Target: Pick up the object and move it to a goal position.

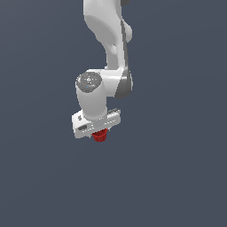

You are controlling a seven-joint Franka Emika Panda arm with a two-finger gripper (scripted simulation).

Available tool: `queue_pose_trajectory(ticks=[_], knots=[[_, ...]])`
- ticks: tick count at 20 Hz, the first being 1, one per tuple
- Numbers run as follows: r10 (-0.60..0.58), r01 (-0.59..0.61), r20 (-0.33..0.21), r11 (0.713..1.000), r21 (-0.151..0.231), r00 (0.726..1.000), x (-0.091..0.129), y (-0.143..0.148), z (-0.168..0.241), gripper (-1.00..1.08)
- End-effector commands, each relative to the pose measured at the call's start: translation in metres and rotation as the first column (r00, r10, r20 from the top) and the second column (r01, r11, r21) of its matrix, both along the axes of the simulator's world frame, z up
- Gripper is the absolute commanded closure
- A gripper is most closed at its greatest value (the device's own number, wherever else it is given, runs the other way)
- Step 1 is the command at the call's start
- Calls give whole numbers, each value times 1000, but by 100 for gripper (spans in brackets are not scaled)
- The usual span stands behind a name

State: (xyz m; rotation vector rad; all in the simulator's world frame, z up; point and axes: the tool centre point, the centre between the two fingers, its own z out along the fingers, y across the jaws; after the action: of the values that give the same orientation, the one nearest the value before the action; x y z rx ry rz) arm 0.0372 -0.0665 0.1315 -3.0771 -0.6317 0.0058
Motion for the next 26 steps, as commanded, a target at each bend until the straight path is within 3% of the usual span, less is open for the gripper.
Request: queue_pose_trajectory(ticks=[1, 26], knots=[[0, 0, 3, 1000, -1, 1000, -11, 6, 21, 108], [1, -1, 3, 1000, -1, 1000, -133, 68, 257, 108]])
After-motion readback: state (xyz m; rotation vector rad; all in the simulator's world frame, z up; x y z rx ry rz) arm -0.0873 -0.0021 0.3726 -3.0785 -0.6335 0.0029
